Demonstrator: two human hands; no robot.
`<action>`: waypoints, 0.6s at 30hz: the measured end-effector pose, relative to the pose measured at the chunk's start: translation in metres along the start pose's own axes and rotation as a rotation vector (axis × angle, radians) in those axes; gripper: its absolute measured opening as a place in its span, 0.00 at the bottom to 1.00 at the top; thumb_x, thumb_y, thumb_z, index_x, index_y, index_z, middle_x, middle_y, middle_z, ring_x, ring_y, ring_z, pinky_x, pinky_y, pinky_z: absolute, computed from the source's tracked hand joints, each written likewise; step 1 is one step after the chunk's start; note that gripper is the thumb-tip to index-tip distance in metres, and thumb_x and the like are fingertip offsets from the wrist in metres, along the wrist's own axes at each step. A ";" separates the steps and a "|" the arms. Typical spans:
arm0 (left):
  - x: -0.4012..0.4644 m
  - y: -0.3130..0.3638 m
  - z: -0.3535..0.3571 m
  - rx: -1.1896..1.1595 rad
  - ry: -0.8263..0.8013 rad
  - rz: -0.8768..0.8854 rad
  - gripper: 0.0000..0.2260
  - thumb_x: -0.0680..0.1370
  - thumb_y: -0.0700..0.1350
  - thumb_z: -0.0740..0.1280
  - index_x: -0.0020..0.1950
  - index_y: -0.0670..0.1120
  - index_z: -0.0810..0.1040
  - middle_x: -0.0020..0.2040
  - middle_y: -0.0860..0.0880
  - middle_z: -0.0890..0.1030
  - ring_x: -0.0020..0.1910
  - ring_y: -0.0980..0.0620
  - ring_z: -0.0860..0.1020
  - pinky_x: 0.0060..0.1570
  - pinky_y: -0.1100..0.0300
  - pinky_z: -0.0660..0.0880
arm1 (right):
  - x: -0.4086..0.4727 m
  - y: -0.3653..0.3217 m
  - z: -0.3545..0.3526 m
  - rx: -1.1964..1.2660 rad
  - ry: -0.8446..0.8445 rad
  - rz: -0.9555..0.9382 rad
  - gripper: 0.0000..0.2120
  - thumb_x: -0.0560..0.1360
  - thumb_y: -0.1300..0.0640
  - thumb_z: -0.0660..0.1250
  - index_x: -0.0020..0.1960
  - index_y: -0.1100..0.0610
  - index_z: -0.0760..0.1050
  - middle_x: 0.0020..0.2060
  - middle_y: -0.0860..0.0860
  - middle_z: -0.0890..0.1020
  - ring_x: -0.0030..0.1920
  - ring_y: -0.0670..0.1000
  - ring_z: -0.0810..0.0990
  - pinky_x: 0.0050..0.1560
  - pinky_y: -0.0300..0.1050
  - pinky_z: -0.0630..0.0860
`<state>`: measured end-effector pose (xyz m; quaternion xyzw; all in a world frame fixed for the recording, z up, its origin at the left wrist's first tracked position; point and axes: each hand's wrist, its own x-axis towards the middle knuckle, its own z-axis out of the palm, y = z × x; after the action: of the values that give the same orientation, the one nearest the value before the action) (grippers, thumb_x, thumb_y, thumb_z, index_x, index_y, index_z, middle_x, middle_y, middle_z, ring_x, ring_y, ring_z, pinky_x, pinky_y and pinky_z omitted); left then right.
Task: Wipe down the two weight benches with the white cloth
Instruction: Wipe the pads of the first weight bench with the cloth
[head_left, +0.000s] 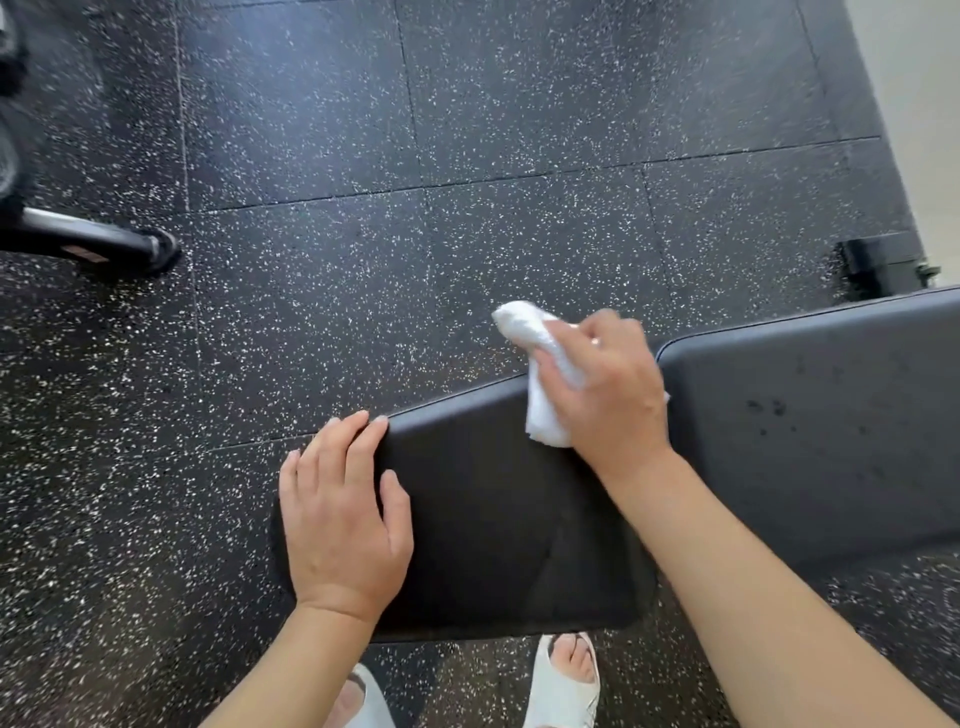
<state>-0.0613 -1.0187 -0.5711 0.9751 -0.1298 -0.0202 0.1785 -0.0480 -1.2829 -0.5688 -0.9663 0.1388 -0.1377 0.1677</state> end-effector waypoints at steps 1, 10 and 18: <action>0.000 -0.001 0.001 0.000 0.002 0.001 0.23 0.79 0.45 0.62 0.73 0.41 0.77 0.73 0.43 0.77 0.72 0.36 0.74 0.71 0.33 0.68 | 0.001 0.005 -0.002 0.002 0.009 0.053 0.11 0.80 0.51 0.70 0.58 0.53 0.84 0.43 0.54 0.77 0.42 0.58 0.73 0.42 0.56 0.74; -0.001 -0.003 0.003 0.005 -0.002 0.006 0.23 0.80 0.47 0.59 0.73 0.42 0.77 0.73 0.43 0.77 0.72 0.37 0.74 0.70 0.33 0.68 | -0.025 -0.105 0.036 0.084 -0.104 -0.162 0.12 0.80 0.47 0.67 0.57 0.53 0.82 0.46 0.53 0.78 0.45 0.56 0.74 0.43 0.51 0.68; -0.005 -0.006 0.007 0.037 0.011 0.158 0.22 0.80 0.43 0.61 0.74 0.44 0.76 0.75 0.43 0.76 0.75 0.37 0.72 0.73 0.32 0.65 | -0.046 -0.024 0.002 0.029 0.070 -0.005 0.12 0.81 0.52 0.70 0.62 0.54 0.83 0.45 0.55 0.77 0.43 0.57 0.73 0.45 0.58 0.74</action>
<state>-0.0651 -1.0142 -0.5803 0.9650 -0.2060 0.0015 0.1624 -0.0847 -1.2464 -0.5721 -0.9587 0.1401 -0.1736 0.1765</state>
